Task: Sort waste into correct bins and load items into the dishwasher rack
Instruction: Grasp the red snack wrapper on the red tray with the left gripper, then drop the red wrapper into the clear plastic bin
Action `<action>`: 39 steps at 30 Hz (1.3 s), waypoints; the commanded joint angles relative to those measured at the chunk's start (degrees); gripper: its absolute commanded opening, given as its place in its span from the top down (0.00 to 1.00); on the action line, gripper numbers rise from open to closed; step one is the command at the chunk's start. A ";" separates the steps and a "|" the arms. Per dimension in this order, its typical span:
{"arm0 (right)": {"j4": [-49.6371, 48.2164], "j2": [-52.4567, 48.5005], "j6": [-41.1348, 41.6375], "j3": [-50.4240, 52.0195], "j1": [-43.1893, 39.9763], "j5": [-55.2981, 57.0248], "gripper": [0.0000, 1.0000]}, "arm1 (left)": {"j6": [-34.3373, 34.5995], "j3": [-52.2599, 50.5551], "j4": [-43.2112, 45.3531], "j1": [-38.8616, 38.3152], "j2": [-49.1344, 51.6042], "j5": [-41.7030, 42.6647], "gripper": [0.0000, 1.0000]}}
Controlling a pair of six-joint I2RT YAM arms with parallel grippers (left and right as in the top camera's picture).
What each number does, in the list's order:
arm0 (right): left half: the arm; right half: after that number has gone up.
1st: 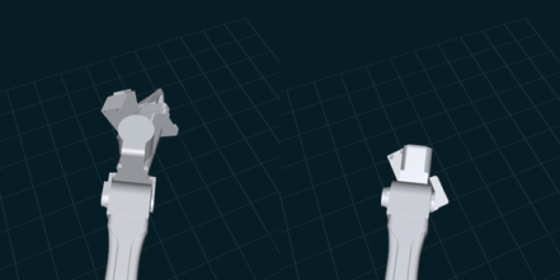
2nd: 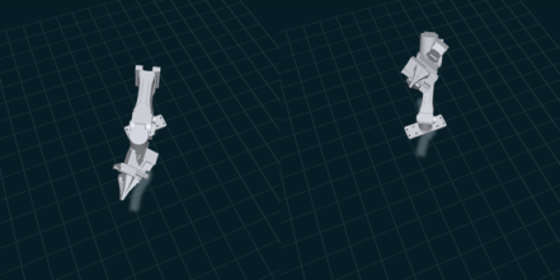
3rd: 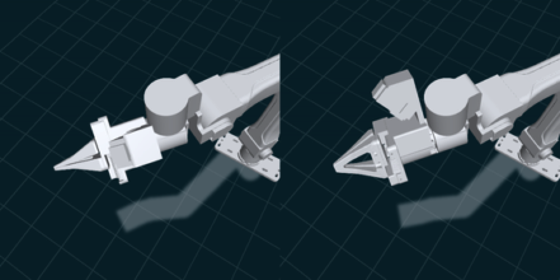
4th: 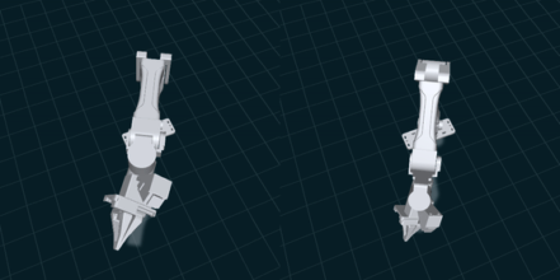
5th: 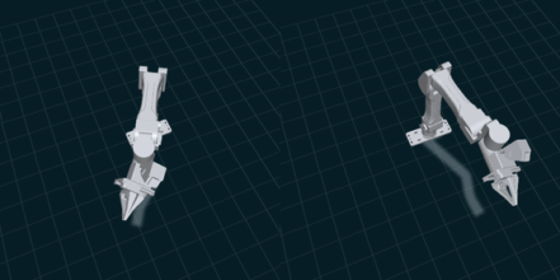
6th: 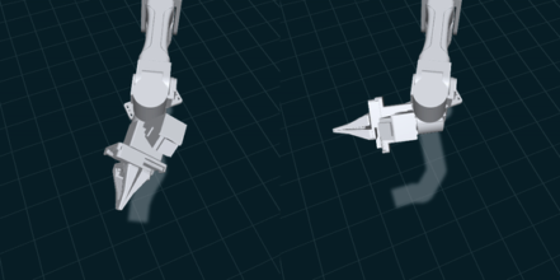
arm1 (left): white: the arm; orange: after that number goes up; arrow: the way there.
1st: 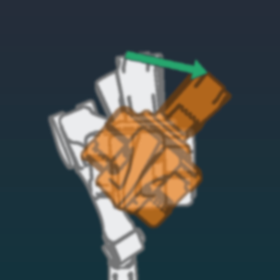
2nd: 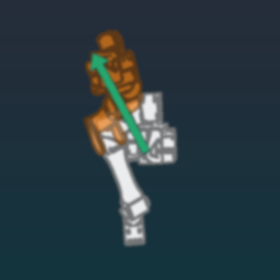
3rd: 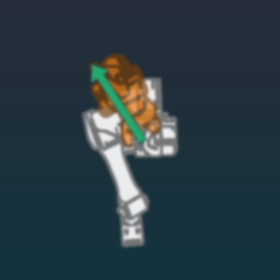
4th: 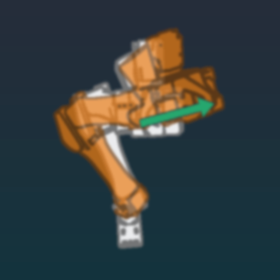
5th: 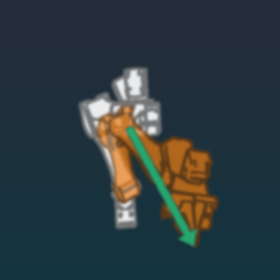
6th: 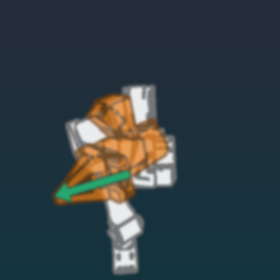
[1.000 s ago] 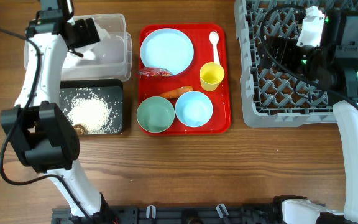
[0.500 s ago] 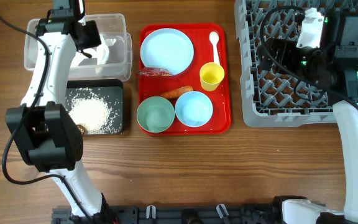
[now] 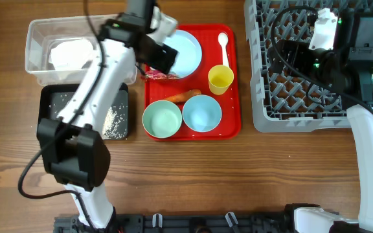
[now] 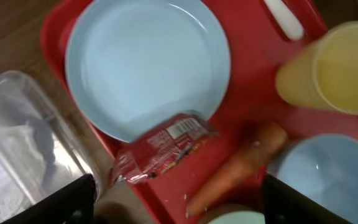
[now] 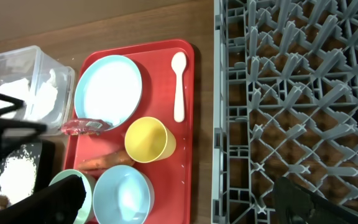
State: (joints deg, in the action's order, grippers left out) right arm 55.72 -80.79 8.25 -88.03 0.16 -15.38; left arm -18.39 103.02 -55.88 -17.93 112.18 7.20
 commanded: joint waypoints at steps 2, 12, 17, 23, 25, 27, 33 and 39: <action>0.07 -0.63 -0.76 -1.20 -0.02 0.39 0.00 | -8.48 0.11 -0.55 -2.56 3.65 -1.70 0.15; 0.55 -0.66 -0.76 -1.20 -0.02 0.39 0.00 | -8.41 0.11 2.27 -1.57 13.57 -2.34 0.09; 0.52 -0.66 -0.76 -1.20 -0.02 0.39 0.00 | -8.41 0.11 2.71 -0.90 14.16 -2.34 0.29; 0.85 -0.66 -0.79 -1.20 -0.02 0.39 0.00 | -8.37 0.07 3.19 -0.17 15.52 -2.32 0.31; 0.87 -0.66 -0.79 -1.20 -0.02 0.39 0.00 | -8.39 0.07 3.87 -0.15 16.13 -2.34 0.37; 0.90 -0.66 -0.79 -1.20 -0.02 0.44 0.00 | -8.39 0.07 5.18 -0.15 16.85 -2.36 0.45; 0.85 -0.66 -0.81 -1.20 -0.02 0.59 0.00 | -6.78 0.09 9.25 -0.17 17.53 -3.93 0.96; 0.79 -0.66 -0.79 -1.20 -0.02 0.57 0.00 | 7.15 1.27 9.64 -0.15 10.93 -10.10 0.96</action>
State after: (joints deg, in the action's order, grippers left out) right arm 56.58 -80.79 8.25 -88.03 0.16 -15.38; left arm -18.92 103.04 -46.17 -18.41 129.01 -0.49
